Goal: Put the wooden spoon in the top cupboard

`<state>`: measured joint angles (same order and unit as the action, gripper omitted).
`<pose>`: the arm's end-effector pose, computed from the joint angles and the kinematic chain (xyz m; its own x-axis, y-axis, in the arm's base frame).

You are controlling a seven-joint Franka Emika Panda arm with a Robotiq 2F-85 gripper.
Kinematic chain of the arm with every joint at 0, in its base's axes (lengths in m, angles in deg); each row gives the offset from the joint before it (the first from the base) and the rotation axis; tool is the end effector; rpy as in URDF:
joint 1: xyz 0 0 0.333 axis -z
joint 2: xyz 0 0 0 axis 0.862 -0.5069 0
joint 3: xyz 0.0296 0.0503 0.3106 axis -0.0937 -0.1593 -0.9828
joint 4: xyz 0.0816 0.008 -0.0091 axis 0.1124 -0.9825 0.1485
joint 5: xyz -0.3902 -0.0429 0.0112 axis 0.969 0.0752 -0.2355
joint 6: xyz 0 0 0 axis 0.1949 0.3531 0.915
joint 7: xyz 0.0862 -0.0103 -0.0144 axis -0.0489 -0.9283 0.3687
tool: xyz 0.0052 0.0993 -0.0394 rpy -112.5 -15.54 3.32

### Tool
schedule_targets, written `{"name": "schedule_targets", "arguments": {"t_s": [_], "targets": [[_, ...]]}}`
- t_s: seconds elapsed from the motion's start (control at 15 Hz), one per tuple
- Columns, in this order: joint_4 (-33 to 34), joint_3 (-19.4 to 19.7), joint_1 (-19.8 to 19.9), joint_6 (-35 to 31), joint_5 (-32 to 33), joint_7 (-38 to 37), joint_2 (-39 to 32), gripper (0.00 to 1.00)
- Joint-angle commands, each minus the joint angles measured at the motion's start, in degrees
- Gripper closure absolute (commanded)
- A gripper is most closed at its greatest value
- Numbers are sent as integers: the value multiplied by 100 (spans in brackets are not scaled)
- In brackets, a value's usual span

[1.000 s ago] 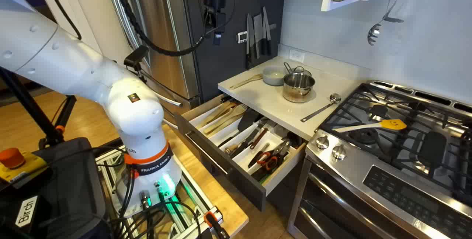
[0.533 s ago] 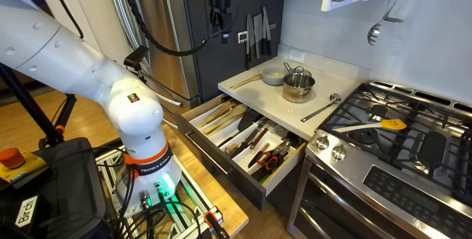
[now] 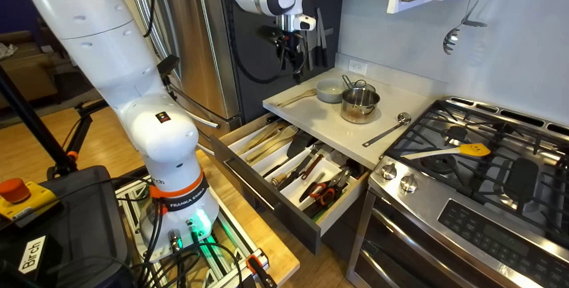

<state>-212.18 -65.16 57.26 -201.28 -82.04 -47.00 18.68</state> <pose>0.4833 0.1239 0.4208 0.9905 -0.1363 0.0168 -0.1359 -0.9905 -0.0226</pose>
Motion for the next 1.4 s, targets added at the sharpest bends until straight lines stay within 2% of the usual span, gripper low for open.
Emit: {"name": "schedule_targets", "arguments": {"t_s": [0.0,0.13,0.2,0.27,0.47,0.67,0.73,1.07,1.2,1.33], "targets": [[585,-10,-272,-328,493,-106,-1455,0],[952,69,-495,-397,723,-273,-2224,0],[1181,114,-567,-183,571,-199,-2456,0],[638,172,-560,-391,470,-90,-1832,0],[1064,222,-685,-379,441,-75,-2459,0],[1163,242,-685,-334,441,-75,-2490,0],[1038,233,-745,-1049,520,-84,-2515,0],[1261,570,-1408,-3151,1385,-530,-3140,0],[1311,838,-1775,-3727,1668,-774,-3380,0],[1402,1309,-2310,-4128,2023,-1159,-3618,7]]}}
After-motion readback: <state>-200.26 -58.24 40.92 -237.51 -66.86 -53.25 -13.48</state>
